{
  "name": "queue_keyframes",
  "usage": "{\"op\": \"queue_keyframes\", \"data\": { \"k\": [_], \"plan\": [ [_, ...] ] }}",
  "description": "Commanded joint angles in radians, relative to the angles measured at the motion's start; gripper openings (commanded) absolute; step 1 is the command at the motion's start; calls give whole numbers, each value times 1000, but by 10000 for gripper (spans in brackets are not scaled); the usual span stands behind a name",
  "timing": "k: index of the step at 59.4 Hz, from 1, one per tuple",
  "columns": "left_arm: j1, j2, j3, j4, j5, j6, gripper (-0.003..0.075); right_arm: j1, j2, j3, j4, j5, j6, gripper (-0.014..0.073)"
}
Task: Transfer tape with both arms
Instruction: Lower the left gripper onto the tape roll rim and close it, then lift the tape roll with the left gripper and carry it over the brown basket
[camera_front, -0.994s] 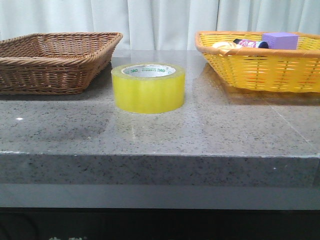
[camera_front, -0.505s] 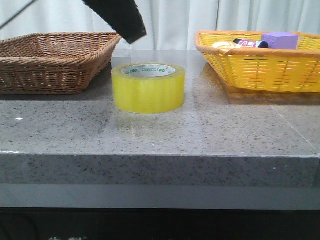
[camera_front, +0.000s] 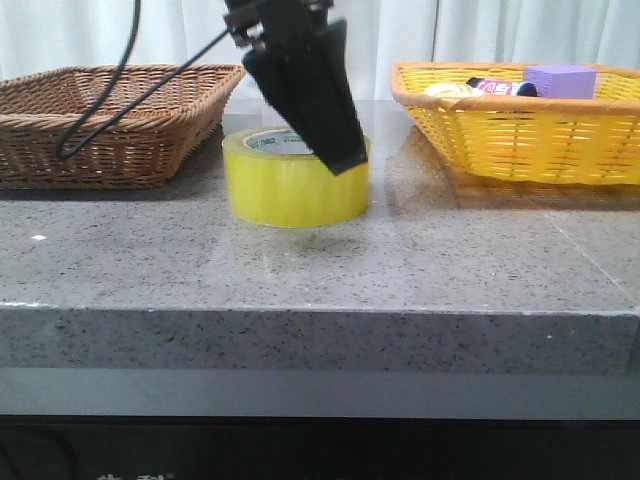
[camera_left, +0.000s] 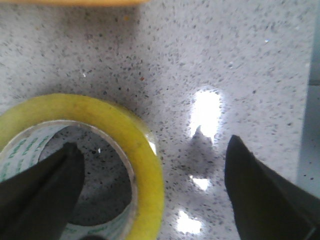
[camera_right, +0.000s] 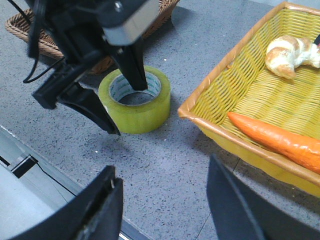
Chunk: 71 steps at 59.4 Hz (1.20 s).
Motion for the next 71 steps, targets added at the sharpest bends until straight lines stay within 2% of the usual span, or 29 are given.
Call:
{"op": "queue_keyframes", "data": {
  "k": [1, 28, 31, 43, 51, 64, 71],
  "plan": [
    [-8, -25, -36, -13, -17, -14, 567, -4, -3, -24, 10, -76, -9, 412],
    [-8, 49, -36, 57, -7, -68, 557, -4, -3, -24, 10, -76, -9, 412],
    [-8, 49, -36, 57, -7, -72, 521, -4, -3, -24, 10, -76, -9, 412],
    [-8, 49, -49, 57, 40, -88, 257, -4, -3, -24, 10, -75, -9, 412],
    [-8, 49, -67, 57, 42, -125, 150, -4, -3, -24, 10, -75, -9, 412],
    [-8, 49, -157, 79, 42, -209, 146, -4, -3, -24, 10, -75, -9, 412],
    [-8, 49, -224, 139, 42, -280, 146, -4, -3, -24, 10, -75, -9, 412]
  ]
}}
